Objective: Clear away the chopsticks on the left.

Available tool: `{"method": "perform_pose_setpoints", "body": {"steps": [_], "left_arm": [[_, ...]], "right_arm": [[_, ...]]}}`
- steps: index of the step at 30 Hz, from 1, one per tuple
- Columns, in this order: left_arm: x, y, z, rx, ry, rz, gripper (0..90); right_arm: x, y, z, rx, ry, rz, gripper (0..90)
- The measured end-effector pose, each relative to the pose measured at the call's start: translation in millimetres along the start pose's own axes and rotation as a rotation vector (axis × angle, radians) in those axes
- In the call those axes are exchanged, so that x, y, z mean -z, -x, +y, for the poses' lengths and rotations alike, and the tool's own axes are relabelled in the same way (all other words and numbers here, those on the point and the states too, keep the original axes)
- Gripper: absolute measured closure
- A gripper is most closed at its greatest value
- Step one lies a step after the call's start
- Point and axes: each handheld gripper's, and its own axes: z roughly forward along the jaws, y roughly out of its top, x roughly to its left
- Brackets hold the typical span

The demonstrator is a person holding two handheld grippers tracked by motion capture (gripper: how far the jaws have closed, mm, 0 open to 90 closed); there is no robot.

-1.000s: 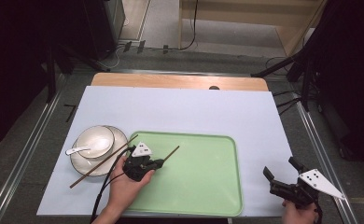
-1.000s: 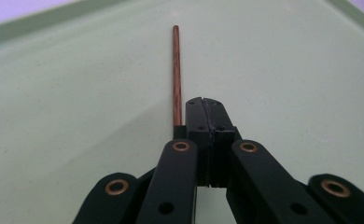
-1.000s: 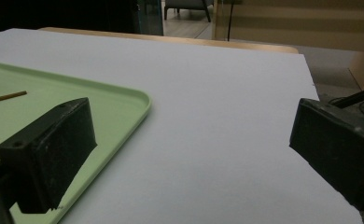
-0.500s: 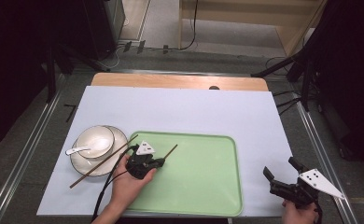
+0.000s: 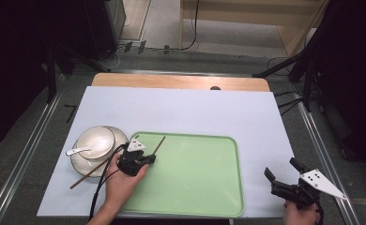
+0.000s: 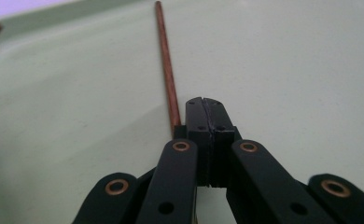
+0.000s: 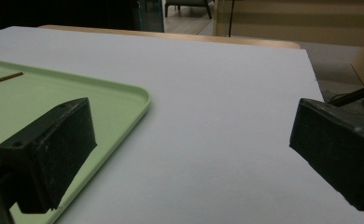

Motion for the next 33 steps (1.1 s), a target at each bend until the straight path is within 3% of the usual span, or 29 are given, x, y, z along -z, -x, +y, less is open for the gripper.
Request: {"method": "perform_pose_setpoints", "body": {"steps": [3, 13, 33], "left_arm": [[6.5, -7.8, -3.0, 0.019, 0.006, 0.022, 90.0], [18.8, -21.9, -13.8, 0.065, 0.031, 0.025, 90.0], [31.0, -23.6, -23.4, 0.049, 0.042, 0.04, 90.0]], "right_arm": [[-0.1, -0.3, 0.0, 0.002, 0.0, 0.0, 0.3], [0.4, 0.3, 0.0, 0.0, 0.0, 0.001, 0.3], [0.9, 0.5, 0.3, -0.003, 0.006, 0.001, 0.3]]}}
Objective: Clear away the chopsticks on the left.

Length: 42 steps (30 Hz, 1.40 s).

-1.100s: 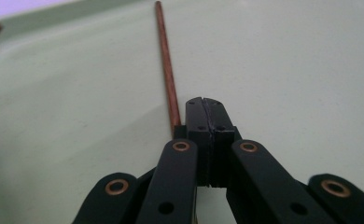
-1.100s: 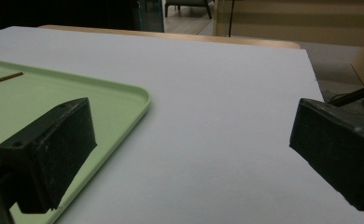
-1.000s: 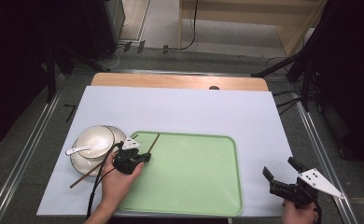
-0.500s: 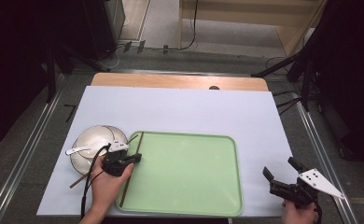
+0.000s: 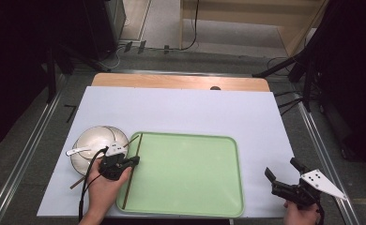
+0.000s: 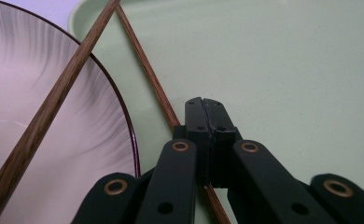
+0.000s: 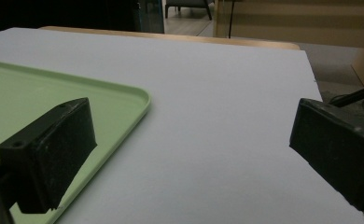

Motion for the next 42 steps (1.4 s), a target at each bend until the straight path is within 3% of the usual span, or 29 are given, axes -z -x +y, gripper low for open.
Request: {"method": "perform_pose_setpoints", "body": {"steps": [22, 30, 32, 35, 36, 37, 39, 40, 41, 42], "left_arm": [[6.1, -0.8, -1.3, -0.038, 0.019, -0.033, 81.3], [15.0, -0.2, -2.5, -0.074, 0.053, -0.083, 74.4], [19.5, -1.5, -2.7, -0.066, 0.063, -0.093, 72.5], [26.8, -4.0, -3.1, -0.068, 0.08, -0.113, 65.2], [31.2, -4.5, -3.9, -0.097, 0.089, -0.135, 54.9], [31.2, -4.5, -3.9, -0.097, 0.089, -0.135, 49.8], [36.4, -1.8, -6.1, -0.153, 0.084, -0.137, 36.6], [36.4, -1.8, -6.1, -0.153, 0.084, -0.137, 28.7], [38.5, 0.0, -7.1, -0.174, 0.067, -0.135, 28.7], [42.5, 1.8, -8.8, -0.195, 0.058, -0.123, 21.1]], "right_arm": [[0.5, 0.5, 0.3, 0.004, 0.003, 0.0, 0.3], [0.5, -0.1, 0.5, 0.005, 0.002, 0.002, 0.3], [0.6, 0.3, 0.4, 0.005, 0.002, 0.001, 0.3], [0.5, 0.3, 0.4, 0.005, 0.002, 0.0, 0.3], [0.3, 0.1, 0.4, 0.005, 0.001, 0.001, 0.3], [0.3, 0.1, 0.4, 0.005, 0.001, 0.001, 0.3], [0.4, -0.1, 0.5, 0.005, -0.001, 0.0, 0.3], [0.4, -0.1, 0.5, 0.005, -0.001, 0.0, 0.3], [0.3, -0.1, 0.6, 0.005, -0.001, 0.0, 0.3], [0.2, 0.0, 0.5, 0.005, -0.002, -0.002, 0.3]]}}
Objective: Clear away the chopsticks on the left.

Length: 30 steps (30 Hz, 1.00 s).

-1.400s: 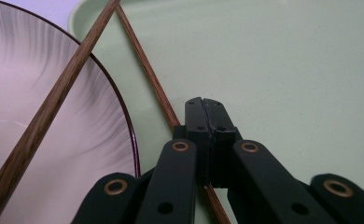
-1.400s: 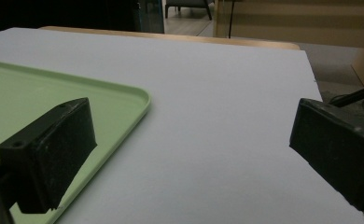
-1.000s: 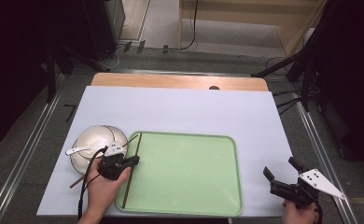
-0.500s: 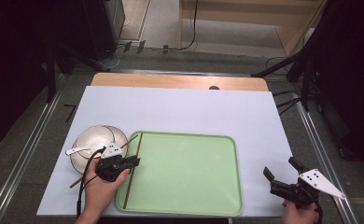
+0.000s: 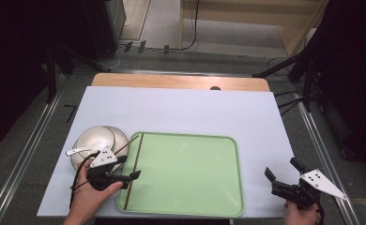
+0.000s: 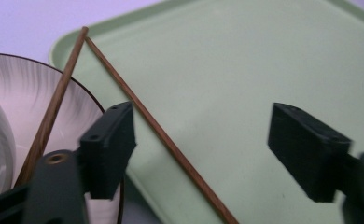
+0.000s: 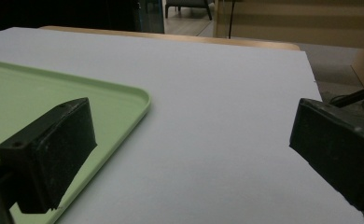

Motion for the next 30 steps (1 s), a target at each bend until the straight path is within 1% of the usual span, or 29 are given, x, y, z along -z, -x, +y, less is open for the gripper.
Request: {"method": "perform_pose_setpoints", "body": {"steps": [1, 2, 3, 4, 5, 6, 7, 8, 9, 10, 11, 12, 13, 14, 15, 16, 17, 19, 21, 24, 25, 26, 27, 29, 30], "left_arm": [[0.0, 0.0, 0.0, 0.0, 0.0, 0.0, 20.9], [3.9, 1.2, -0.9, -0.008, 0.003, 0.016, 21.0], [11.2, 1.0, -1.9, -0.002, 0.018, 0.016, 21.2], [14.9, 0.0, -2.6, 0.003, 0.021, 0.012, 21.5], [14.9, 0.0, -2.6, 0.003, 0.021, 0.012, 21.7], [18.6, -1.0, -3.7, 0.007, 0.024, 0.016, 21.7], [24.8, -4.0, -6.7, 0.016, 0.029, 0.023, 22.9], [24.8, -4.0, -6.7, 0.016, 0.029, 0.023, 23.4], [31.9, -9.3, -12.2, 0.029, 0.033, 0.03, 24.6], [31.9, -9.3, -12.2, 0.029, 0.033, 0.03, 27.1], [34.7, -11.9, -14.8, 0.029, 0.028, 0.03, 27.1], [37.2, -14.1, -17.3, 0.03, 0.02, 0.037, 29.8], [39.8, -16.1, -19.5, 0.028, 0.012, 0.05, 31.0], [45.3, -20.0, -23.5, 0.032, 0.004, 0.065, 34.0], [48.7, -22.3, -25.2, 0.033, 0.001, 0.068, 35.6], [48.7, -22.3, -25.2, 0.033, 0.001, 0.068, 37.5], [52.9, -25.2, -27.0, 0.042, 0.005, 0.066, 37.5], [58.9, -29.9, -29.3, 0.053, 0.01, 0.067, 40.9], [64.7, -34.9, -31.7, 0.065, 0.01, 0.083, 43.8], [72.1, -44.4, -37.0, 0.066, -0.022, 0.105, 51.2], [72.1, -44.4, -37.0, 0.066, -0.022, 0.105, 53.0], [73.4, -46.7, -38.2, 0.066, -0.032, 0.101, 53.0], [74.6, -48.6, -39.2, 0.069, -0.034, 0.105, 55.4], [77.8, -54.1, -40.9, 0.091, -0.02, 0.098, 57.8], [77.8, -54.1, -40.9, 0.091, -0.02, 0.098, 58.9]], "right_arm": [[-0.1, 0.1, 0.0, 0.001, 0.0, 0.0, 0.3], [-0.1, 0.0, 0.1, 0.0, 0.0, 0.0, 0.3], [0.0, -0.2, 0.1, 0.0, 0.0, 0.0, 0.3], [0.0, -0.3, 0.2, 0.0, 0.001, 0.001, 0.3], [0.0, -0.4, 0.2, 0.001, 0.001, 0.002, 0.3], [0.0, -0.4, 0.2, 0.001, 0.001, 0.002, 0.3], [0.0, -0.3, 0.1, 0.001, -0.001, 0.001, 0.3], [0.0, -0.3, 0.1, 0.001, -0.001, 0.001, 0.3], [0.1, -0.1, 0.0, 0.001, 0.0, 0.0, 0.3], [0.1, -0.1, 0.0, 0.001, 0.0, 0.0, 0.3], [0.1, 0.0, 0.0, 0.001, 0.0, -0.001, 0.3], [0.0, 0.0, 0.0, 0.001, 0.0, -0.001, 0.3], [-0.1, 0.0, 0.0, 0.001, 0.0, -0.002, 0.3], [-0.3, -0.1, 0.0, 0.001, 0.0, 0.0, 0.3], [-0.3, -0.2, 0.0, 0.001, 0.0, -0.001, 0.3], [-0.3, -0.2, 0.0, 0.001, 0.0, -0.001, 0.3], [-0.4, -0.3, 0.0, 0.0, 0.001, 0.0, 0.3], [-0.6, -0.4, -0.1, -0.001, 0.0, 0.0, 0.3], [-0.8, -0.4, -0.2, 0.001, -0.001, 0.0, 0.3], [-0.7, -0.7, -0.2, -0.002, -0.002, 0.001, 0.3], [-0.8, -0.4, -0.2, 0.0, -0.001, 0.0, 0.3], [-0.8, -0.4, -0.2, 0.0, -0.001, 0.0, 0.3], [-0.9, -0.2, -0.3, 0.0, -0.002, -0.001, 0.3], [-1.1, -0.5, -0.4, -0.002, -0.004, 0.0, 0.3], [-1.4, -0.5, -0.5, -0.003, -0.003, 0.0, 0.3]]}}
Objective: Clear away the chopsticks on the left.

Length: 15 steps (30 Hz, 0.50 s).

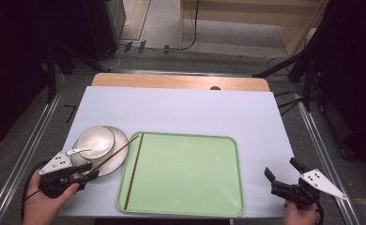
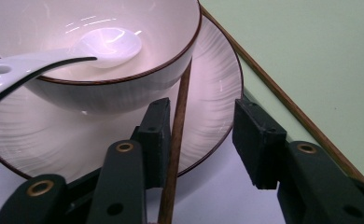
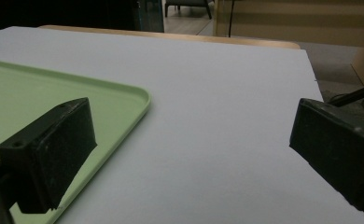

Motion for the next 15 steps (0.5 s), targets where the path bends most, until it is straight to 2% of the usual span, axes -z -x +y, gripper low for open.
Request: {"method": "perform_pose_setpoints", "body": {"steps": [6, 7, 9, 15], "left_arm": [[-5.0, -7.3, -2.8, 0.008, -0.019, 0.0, 63.5], [-8.2, -7.6, -3.4, 0.004, -0.026, 0.018, 64.1], [-9.8, -7.9, -3.6, 0.003, -0.03, 0.026, 64.1], [-19.7, -10.2, -4.2, 0.004, -0.053, 0.024, 67.7]], "right_arm": [[-0.6, 0.0, -0.2, 0.002, -0.001, 0.002, 0.3], [-0.7, 0.0, -0.2, 0.001, -0.002, 0.002, 0.3], [-0.7, 0.0, -0.3, 0.001, -0.002, 0.002, 0.3], [-1.0, -0.1, -0.4, 0.002, -0.004, 0.003, 0.3]]}}
